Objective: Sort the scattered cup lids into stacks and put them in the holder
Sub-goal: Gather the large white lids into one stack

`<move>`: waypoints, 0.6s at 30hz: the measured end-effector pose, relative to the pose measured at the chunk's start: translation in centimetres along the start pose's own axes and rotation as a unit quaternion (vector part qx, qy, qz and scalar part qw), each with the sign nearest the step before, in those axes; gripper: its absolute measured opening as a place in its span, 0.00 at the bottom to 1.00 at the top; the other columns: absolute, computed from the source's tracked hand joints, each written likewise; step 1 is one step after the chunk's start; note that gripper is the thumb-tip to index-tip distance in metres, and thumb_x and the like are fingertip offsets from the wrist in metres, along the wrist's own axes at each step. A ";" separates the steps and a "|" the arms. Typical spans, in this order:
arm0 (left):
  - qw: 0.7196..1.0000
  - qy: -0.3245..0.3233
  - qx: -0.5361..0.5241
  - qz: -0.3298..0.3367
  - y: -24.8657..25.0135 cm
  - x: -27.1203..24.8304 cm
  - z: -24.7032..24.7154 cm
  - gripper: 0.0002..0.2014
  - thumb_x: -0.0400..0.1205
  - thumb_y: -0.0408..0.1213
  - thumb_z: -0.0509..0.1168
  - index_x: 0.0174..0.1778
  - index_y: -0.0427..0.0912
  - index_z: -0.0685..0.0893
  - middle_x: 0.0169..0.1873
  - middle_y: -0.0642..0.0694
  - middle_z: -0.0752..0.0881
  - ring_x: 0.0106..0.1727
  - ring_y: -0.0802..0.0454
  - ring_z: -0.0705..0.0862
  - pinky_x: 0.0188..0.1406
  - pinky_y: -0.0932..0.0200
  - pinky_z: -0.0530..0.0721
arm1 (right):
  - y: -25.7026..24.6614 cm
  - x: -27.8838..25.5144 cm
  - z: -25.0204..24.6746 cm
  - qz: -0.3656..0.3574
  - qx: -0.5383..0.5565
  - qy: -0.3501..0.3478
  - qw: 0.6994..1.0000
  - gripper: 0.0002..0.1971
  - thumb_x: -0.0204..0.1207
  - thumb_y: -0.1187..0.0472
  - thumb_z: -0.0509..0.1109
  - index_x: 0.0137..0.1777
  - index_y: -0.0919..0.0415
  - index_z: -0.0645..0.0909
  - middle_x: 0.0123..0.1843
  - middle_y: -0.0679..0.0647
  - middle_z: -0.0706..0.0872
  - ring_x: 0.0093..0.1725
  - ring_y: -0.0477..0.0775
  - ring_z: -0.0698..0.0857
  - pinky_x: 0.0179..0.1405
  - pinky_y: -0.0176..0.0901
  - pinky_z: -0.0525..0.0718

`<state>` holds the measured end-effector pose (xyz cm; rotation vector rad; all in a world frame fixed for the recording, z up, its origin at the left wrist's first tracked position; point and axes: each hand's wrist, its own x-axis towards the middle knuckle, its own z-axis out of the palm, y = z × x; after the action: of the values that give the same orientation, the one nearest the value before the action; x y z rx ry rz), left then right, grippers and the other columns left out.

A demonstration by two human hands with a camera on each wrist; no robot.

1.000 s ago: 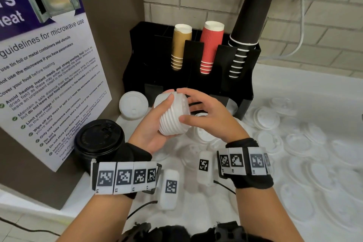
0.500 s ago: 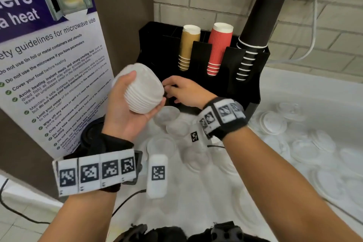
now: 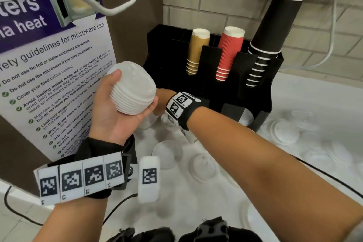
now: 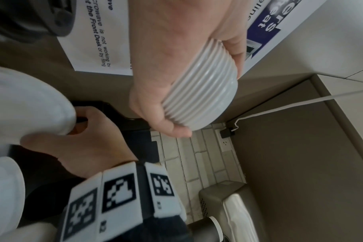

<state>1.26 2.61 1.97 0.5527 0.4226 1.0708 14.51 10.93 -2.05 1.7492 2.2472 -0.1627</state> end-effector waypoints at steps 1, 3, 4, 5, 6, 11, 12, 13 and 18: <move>1.000 0.004 0.004 0.002 0.1 0.0 0.1 0.39 0.55 0.48 0.83 0.64 0.48 0.80 0.58 0.44 0.85 0.61 0.42 0.84 0.52 0.46 0.86 | 0.1 -0.3 0.1 -0.013 0.016 0.020 1.000 0.15 0.76 0.62 0.72 0.63 0.61 0.80 0.46 0.51 0.81 0.44 0.50 0.75 0.44 0.41 0.76; 1.000 0.010 0.006 0.004 0.2 0.1 0.3 0.41 0.55 0.48 0.83 0.66 0.48 0.78 0.60 0.44 0.84 0.61 0.42 0.83 0.52 0.46 0.86 | 0.3 -1.3 0.6 -0.018 0.035 0.051 0.998 0.09 0.72 0.61 0.75 0.49 0.54 0.80 0.40 0.47 0.78 0.40 0.50 0.75 0.39 0.40 0.75; 1.000 0.012 0.007 0.006 0.2 0.1 0.4 0.42 0.55 0.48 0.82 0.66 0.48 0.77 0.61 0.44 0.83 0.61 0.42 0.83 0.51 0.46 0.86 | 0.6 -1.9 0.8 -0.022 0.057 0.064 0.996 0.10 0.70 0.61 0.76 0.42 0.51 0.75 0.35 0.45 0.74 0.37 0.49 0.75 0.36 0.40 0.73; 1.000 0.012 0.010 0.009 0.2 0.1 0.4 0.39 0.58 0.49 0.79 0.67 0.48 0.77 0.61 0.44 0.83 0.61 0.43 0.83 0.50 0.47 0.86 | 0.9 -2.5 0.9 -0.032 0.077 0.071 0.994 0.15 0.69 0.61 0.76 0.39 0.50 0.70 0.32 0.44 0.71 0.35 0.48 0.74 0.35 0.40 0.72; 1.000 0.013 0.012 0.011 0.2 0.1 0.4 0.36 0.62 0.50 0.75 0.68 0.48 0.76 0.62 0.44 0.82 0.62 0.43 0.83 0.49 0.47 0.87 | 1.4 -2.8 1.2 -0.039 0.097 0.066 0.992 0.16 0.67 0.62 0.77 0.40 0.50 0.70 0.32 0.44 0.71 0.36 0.49 0.75 0.36 0.42 0.74; 1.000 0.017 0.010 0.015 0.3 0.2 0.1 0.26 0.70 0.50 0.69 0.64 0.47 0.79 0.57 0.44 0.85 0.60 0.43 0.83 0.51 0.48 0.86 | 3.5 -4.9 1.1 -0.086 0.113 0.056 0.988 0.15 0.67 0.70 0.73 0.54 0.62 0.80 0.42 0.50 0.80 0.41 0.50 0.78 0.39 0.36 0.75; 1.000 0.019 0.011 0.017 0.4 0.3 0.1 0.25 0.71 0.50 0.69 0.64 0.47 0.79 0.57 0.44 0.85 0.60 0.42 0.83 0.51 0.48 0.86 | 3.9 -5.2 1.1 -0.096 0.114 0.063 0.987 0.13 0.67 0.72 0.71 0.52 0.63 0.82 0.40 0.48 0.80 0.40 0.49 0.77 0.36 0.33 0.72; 0.999 0.022 0.012 0.019 0.4 0.3 0.0 0.24 0.72 0.50 0.68 0.63 0.48 0.79 0.58 0.44 0.85 0.60 0.42 0.84 0.51 0.47 0.86 | 4.2 -5.6 1.2 -0.100 0.120 0.061 0.986 0.12 0.67 0.73 0.71 0.49 0.63 0.84 0.40 0.48 0.80 0.40 0.48 0.77 0.35 0.31 0.70; 0.999 0.026 0.016 0.020 0.6 0.4 -0.3 0.21 0.74 0.50 0.67 0.62 0.48 0.80 0.58 0.44 0.84 0.60 0.42 0.84 0.52 0.46 0.85 | 6.1 -6.7 1.7 -0.072 0.171 0.036 0.982 0.07 0.68 0.71 0.73 0.44 0.61 0.84 0.43 0.49 0.81 0.42 0.46 0.79 0.37 0.25 0.75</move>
<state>0.82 3.21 2.09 0.5647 0.4765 1.1207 22.15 5.76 -1.20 1.7722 2.5190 -0.5551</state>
